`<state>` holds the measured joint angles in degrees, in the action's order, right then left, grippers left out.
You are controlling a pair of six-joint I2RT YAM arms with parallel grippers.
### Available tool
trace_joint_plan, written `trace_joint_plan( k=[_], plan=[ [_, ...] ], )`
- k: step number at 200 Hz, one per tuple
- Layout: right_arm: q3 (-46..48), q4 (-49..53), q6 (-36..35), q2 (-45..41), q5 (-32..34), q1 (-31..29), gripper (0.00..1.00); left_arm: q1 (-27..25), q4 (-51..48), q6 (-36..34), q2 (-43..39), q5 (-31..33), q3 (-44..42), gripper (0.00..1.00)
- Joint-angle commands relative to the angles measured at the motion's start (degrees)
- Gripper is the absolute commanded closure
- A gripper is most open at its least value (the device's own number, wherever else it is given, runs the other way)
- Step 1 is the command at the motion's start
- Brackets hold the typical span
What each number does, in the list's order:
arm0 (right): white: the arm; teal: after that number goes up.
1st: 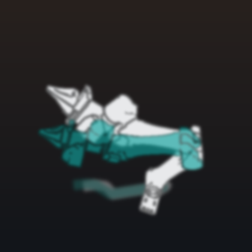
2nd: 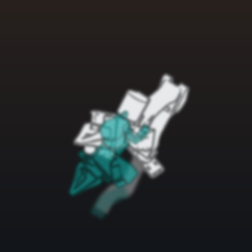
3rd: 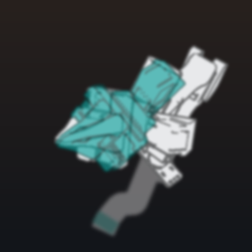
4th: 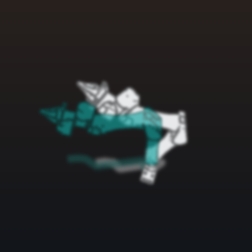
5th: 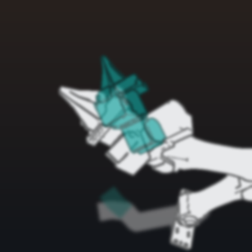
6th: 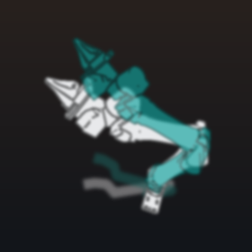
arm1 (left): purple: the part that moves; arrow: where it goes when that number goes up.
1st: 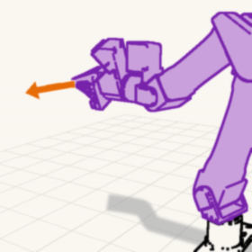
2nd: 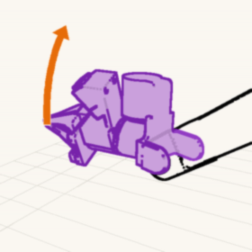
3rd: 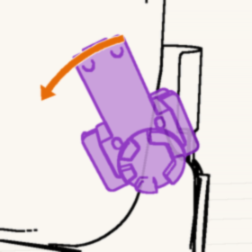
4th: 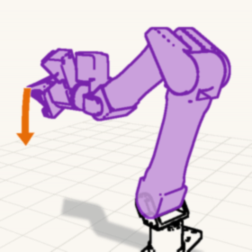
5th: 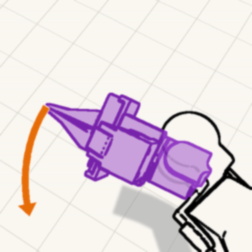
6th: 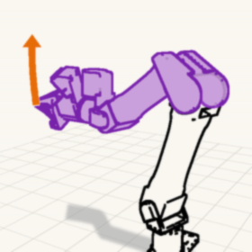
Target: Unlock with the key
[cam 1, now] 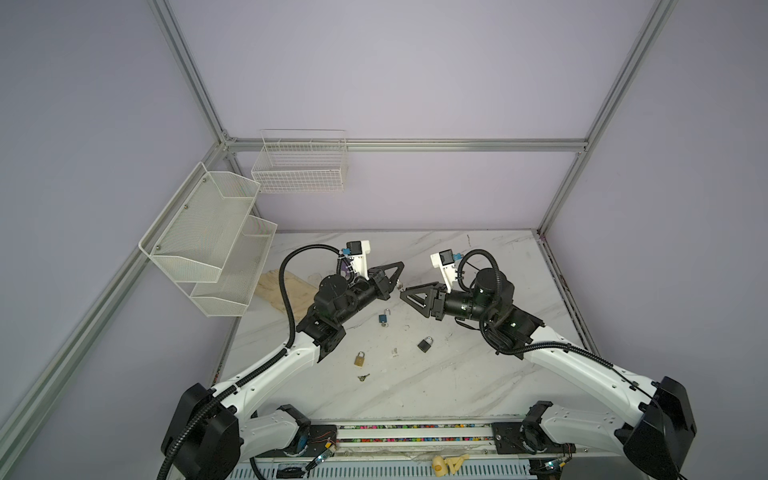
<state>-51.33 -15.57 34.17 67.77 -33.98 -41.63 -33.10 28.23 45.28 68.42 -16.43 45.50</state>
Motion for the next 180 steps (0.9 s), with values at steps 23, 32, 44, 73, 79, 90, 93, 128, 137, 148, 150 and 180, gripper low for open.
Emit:
trace_joint_plan(
  k=[23,32,44,73,79,90,93,128,137,148,150,180],
  plan=[
    [3.5,-4.8,1.8,-3.6,-1.4,2.1,0.48,-0.6,6.7,-6.6,-0.5,-4.3,5.0,1.0],
    [3.9,-7.0,1.9,-3.1,-2.8,2.4,0.48,-0.8,7.3,-6.0,-0.4,-4.3,4.9,1.0],
    [4.0,-8.7,1.9,-2.0,-4.0,2.8,0.48,-0.9,8.5,-5.1,-0.2,-4.9,4.9,1.0],
    [4.2,-12.8,2.7,-0.3,-6.4,3.8,0.48,-1.2,10.7,-3.3,0.2,-5.1,4.7,1.0],
    [4.1,-12.8,2.6,0.1,-6.5,4.0,0.48,-1.3,10.9,-3.0,0.3,-5.1,4.8,1.0],
    [4.0,-13.3,2.8,0.6,-6.9,4.7,0.49,-1.3,11.5,-2.7,0.5,-5.0,4.8,1.0],
    [4.1,-13.8,3.0,0.8,-7.2,4.8,0.49,-1.3,11.5,-2.6,0.5,-5.1,4.8,1.0],
    [3.8,-17.3,3.5,2.1,-8.7,5.0,0.51,-1.5,13.9,-2.1,1.1,-5.4,4.5,1.0],
    [3.8,-18.3,3.7,2.5,-8.9,5.0,0.51,-1.6,14.5,-1.9,1.2,-5.4,4.5,1.0],
    [3.9,-19.8,4.1,3.1,-9.5,5.0,0.52,-1.7,14.4,-1.8,1.5,-5.4,4.8,1.0],
    [3.9,-20.0,4.1,3.3,-9.5,5.0,0.52,-1.7,14.5,-1.8,1.6,-5.4,4.8,1.0],
    [3.5,-21.8,4.8,5.3,-10.6,5.1,0.61,-1.7,14.4,-1.7,2.1,-5.5,5.3,1.0]
  ],
)
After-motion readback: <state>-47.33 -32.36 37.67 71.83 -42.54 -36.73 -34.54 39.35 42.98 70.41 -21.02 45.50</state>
